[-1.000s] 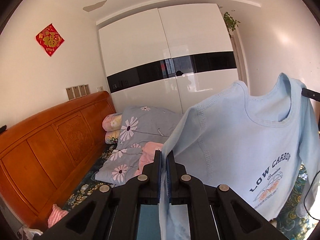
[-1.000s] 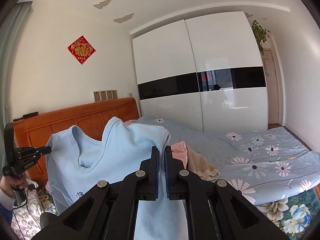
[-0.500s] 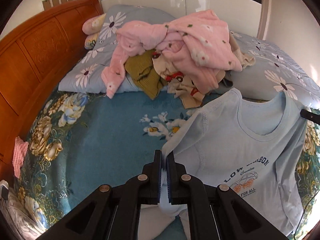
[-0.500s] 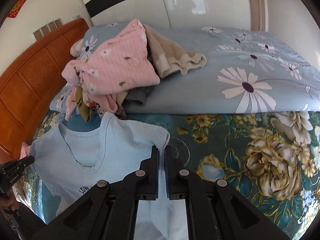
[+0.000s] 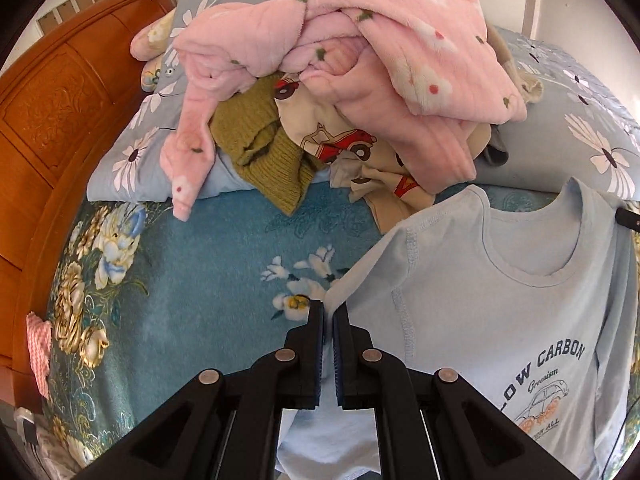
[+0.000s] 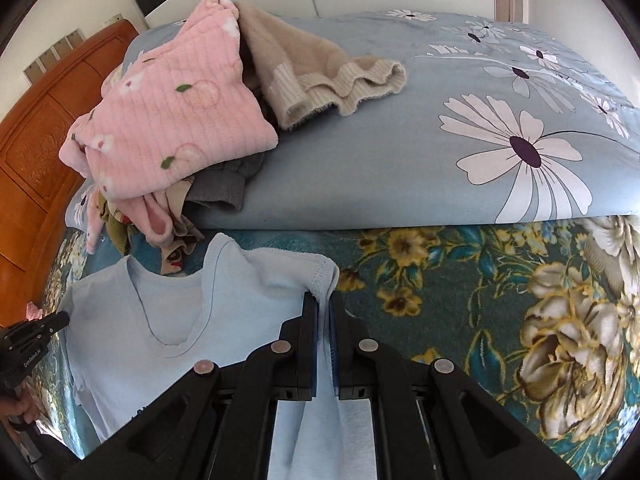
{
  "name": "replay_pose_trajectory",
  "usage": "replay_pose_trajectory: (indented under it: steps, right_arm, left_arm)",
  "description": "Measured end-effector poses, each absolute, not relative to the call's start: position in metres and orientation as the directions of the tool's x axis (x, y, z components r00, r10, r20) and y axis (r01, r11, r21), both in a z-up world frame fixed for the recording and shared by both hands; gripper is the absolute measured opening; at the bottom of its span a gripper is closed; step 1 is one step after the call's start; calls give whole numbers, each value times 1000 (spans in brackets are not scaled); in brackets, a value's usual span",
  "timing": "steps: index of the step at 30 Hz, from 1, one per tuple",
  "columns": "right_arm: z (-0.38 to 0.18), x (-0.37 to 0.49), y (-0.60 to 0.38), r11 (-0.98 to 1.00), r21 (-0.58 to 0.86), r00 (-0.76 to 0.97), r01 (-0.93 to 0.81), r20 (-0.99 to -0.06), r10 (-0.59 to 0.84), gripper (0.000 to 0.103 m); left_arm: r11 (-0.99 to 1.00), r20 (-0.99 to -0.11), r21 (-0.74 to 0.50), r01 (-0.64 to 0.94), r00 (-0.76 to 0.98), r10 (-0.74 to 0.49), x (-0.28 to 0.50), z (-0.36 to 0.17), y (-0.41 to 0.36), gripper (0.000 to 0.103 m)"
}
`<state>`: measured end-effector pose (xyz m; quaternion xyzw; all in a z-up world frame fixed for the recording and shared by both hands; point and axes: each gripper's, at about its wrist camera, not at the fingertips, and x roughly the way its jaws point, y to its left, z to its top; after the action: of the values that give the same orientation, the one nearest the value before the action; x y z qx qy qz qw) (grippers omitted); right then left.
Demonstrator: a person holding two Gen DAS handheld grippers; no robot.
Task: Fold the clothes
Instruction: 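Lay the t-shirt down flat on the bed with both grippers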
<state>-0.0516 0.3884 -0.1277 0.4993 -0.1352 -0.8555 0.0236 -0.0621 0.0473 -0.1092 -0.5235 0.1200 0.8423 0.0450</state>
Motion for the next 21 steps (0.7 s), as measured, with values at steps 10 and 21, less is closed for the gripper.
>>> replay_pose_trajectory:
  steps: [10,21]
  right_arm:
    - [-190,-79,412,-936,287,-392,-205,-900,-190,5]
    - [-201,-79,409,-941,173,-320,-291,-944,-75,29]
  left_arm:
    - [-983,-954,79,-166,-299,-27,-95,-175,53,5]
    - [-951,-908,-302,64,-323,267,-58,-156,-54,29]
